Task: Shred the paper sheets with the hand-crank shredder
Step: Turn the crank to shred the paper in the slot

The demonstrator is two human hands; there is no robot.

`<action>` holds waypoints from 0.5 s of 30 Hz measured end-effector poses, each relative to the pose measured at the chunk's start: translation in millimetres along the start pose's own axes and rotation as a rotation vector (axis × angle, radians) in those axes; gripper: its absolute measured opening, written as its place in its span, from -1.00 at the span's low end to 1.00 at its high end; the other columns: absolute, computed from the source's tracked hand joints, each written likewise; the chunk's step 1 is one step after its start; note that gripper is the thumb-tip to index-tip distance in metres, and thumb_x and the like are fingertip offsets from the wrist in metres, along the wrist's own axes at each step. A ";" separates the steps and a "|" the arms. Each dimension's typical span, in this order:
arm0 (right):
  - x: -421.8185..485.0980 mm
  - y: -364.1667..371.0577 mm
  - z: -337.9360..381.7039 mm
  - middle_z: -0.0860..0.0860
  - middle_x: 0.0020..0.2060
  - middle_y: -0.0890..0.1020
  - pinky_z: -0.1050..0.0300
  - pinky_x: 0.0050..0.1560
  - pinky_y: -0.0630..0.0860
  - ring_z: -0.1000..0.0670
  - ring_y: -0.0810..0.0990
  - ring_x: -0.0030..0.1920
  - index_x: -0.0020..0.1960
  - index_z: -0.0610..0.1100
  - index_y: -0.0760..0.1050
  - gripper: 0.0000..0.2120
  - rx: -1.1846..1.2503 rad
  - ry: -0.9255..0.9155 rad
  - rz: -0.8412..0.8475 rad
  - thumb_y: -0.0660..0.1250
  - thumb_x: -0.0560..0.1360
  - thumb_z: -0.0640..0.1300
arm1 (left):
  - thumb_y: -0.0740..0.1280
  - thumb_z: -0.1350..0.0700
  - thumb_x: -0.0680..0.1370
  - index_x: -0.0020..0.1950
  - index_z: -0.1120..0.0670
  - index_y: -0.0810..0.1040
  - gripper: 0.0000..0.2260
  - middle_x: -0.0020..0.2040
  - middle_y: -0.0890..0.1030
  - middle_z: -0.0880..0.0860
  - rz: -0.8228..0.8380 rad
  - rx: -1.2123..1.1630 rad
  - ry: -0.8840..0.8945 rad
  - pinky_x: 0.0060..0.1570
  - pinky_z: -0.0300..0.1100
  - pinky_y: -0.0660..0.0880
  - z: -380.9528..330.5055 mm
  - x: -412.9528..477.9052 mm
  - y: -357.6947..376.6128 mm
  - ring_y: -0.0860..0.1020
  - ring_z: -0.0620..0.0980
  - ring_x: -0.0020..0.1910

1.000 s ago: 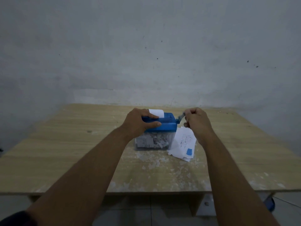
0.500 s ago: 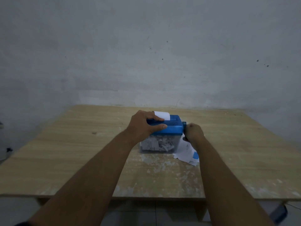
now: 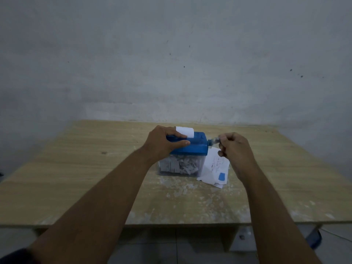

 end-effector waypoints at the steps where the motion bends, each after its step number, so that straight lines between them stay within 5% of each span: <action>1: 4.3 -0.2 5.8 -0.04 -0.31 0.59 -0.04 -0.12 0.55 0.01 0.54 -0.34 0.04 -0.19 0.63 -0.80 -0.022 -0.020 0.006 0.28 0.69 -0.12 | 0.64 -0.11 0.42 0.05 -0.10 0.81 -0.76 -0.01 0.75 -0.14 0.011 -0.007 0.002 -0.10 -0.35 0.58 0.2 0.6 -0.5 0.67 -0.17 -0.02; 8: 60.2 16.3 23.6 0.02 -0.36 0.62 0.09 -0.19 0.57 0.03 0.51 -0.32 -0.02 -0.20 0.57 -0.72 -0.055 -0.043 0.081 0.31 0.70 0.01 | 0.63 -0.08 0.45 0.09 -0.06 0.81 -0.75 -0.02 0.75 -0.11 0.033 0.006 0.020 -0.14 -0.42 0.54 -1.7 0.8 -2.0 0.67 -0.18 -0.05; 15: 84.5 36.9 -24.9 -0.12 -0.10 0.63 0.03 -0.12 0.63 -0.07 0.58 -0.12 -0.02 -0.20 0.53 -0.72 -0.187 0.090 0.077 0.30 0.70 0.02 | 0.64 -0.10 0.43 0.06 -0.09 0.81 -0.76 -0.01 0.75 -0.15 0.025 -0.001 0.013 -0.12 -0.39 0.55 1.3 0.8 -1.7 0.68 -0.18 -0.02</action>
Point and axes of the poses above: each hand's wrist, its own x-axis towards the middle knuckle, its own y-axis out of the palm, z = x × y, the point moved 6 cm from there along x, towards the middle knuckle
